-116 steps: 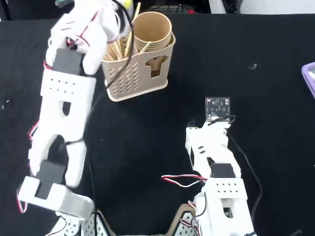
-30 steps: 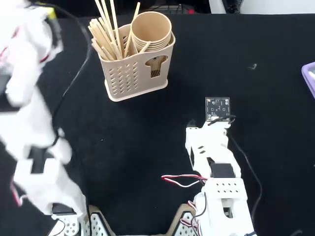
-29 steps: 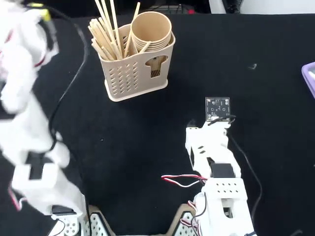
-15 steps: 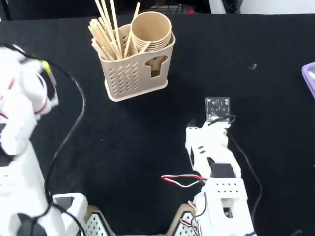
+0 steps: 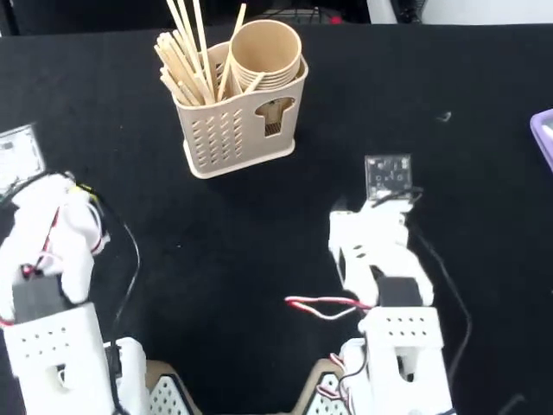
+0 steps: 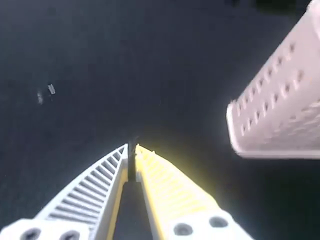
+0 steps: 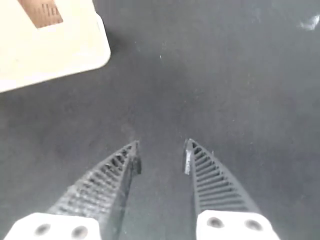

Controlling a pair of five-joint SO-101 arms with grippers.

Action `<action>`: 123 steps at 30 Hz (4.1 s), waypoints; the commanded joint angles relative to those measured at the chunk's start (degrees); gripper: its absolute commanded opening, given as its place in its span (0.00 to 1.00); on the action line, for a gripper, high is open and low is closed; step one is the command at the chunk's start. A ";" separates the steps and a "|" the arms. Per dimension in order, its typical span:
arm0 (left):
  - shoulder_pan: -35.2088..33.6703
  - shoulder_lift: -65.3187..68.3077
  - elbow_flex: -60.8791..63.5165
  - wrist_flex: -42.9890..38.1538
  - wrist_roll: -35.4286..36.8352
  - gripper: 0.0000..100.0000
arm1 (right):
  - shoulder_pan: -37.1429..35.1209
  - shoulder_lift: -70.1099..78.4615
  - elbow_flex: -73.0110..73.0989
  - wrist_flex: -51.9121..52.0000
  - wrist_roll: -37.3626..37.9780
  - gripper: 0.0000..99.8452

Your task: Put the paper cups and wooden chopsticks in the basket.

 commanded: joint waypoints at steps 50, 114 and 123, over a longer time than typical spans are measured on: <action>21.32 67.60 -61.93 -5.63 19.34 0.16 | -0.62 -1.27 2.07 -0.26 4.57 0.15; 20.70 44.75 -75.21 19.43 11.96 0.19 | -0.53 -1.27 1.36 0.35 4.40 0.09; -1.63 24.18 -40.92 25.76 8.70 0.05 | -0.53 -1.36 -9.54 11.69 4.48 0.02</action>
